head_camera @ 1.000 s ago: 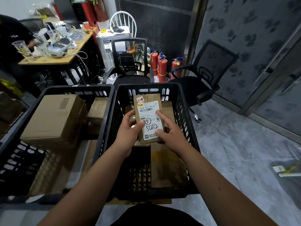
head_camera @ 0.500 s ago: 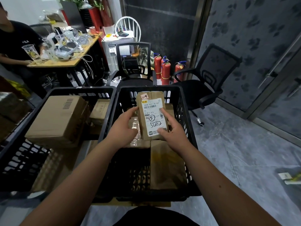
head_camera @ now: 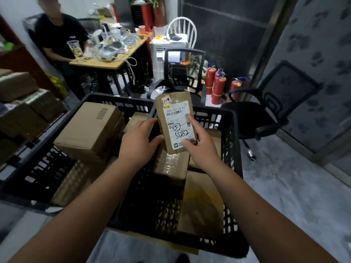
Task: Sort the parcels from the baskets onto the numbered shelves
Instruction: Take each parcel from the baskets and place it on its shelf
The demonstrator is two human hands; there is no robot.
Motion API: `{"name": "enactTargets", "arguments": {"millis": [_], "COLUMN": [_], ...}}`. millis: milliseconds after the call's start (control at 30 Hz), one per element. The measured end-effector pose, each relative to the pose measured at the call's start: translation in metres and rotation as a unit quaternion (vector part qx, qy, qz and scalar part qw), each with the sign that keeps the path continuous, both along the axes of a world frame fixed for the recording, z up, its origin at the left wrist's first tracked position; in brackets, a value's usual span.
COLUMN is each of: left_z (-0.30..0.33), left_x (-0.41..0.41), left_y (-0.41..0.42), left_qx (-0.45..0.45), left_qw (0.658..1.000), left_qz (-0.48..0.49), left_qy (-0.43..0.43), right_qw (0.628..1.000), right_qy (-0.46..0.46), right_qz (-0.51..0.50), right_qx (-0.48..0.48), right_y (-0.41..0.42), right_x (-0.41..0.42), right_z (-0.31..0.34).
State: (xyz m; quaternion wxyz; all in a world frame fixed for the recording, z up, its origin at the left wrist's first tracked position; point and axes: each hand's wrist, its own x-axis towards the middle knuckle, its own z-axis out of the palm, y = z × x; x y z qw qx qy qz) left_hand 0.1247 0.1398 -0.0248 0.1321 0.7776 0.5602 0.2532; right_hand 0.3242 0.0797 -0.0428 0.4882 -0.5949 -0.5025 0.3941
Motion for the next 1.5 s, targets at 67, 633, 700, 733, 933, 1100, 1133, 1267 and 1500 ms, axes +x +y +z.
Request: {"name": "enactTargets", "arguments": {"millis": [67, 633, 700, 733, 933, 1100, 1133, 1267, 1500], "left_z": [0.008, 0.034, 0.039, 0.041, 0.056, 0.066, 0.068, 0.077, 0.095], "left_x": [-0.012, -0.223, -0.251, -0.264, -0.330, -0.363, -0.368, -0.384, -0.388], "left_y": [0.005, -0.152, -0.192, -0.213, -0.356, -0.475, -0.496, -0.563, -0.627], "left_qx": [0.010, 0.021, 0.023, 0.027, 0.032, 0.055, 0.057, 0.063, 0.082], "left_qw": [0.999, 0.935, 0.919, 0.910, 0.853, 0.810, 0.801, 0.774, 0.749], "left_qz": [0.032, 0.351, 0.391, 0.412, 0.521, 0.583, 0.596, 0.630, 0.656], "left_qy": [-0.001, -0.036, -0.046, -0.040, -0.014, -0.008, -0.004, 0.020, 0.031], "right_qw": [1.000, 0.927, 0.910, 0.903, 0.862, 0.824, 0.818, 0.796, 0.771], "right_qy": [-0.013, -0.123, -0.120, -0.116, -0.075, -0.042, -0.027, 0.003, 0.029], "right_qz": [0.026, 0.340, 0.380, 0.397, 0.474, 0.534, 0.542, 0.571, 0.596], "right_qx": [0.010, 0.102, 0.113, 0.121, 0.161, 0.188, 0.191, 0.203, 0.224], "right_y": [0.015, -0.007, -0.030, -0.045, -0.156, -0.247, -0.265, -0.326, -0.384], "right_x": [-0.009, -0.232, -0.269, -0.287, -0.386, -0.450, -0.460, -0.490, -0.516], "right_z": [0.007, 0.051, 0.056, 0.058, 0.060, 0.056, 0.056, 0.060, 0.072]}}
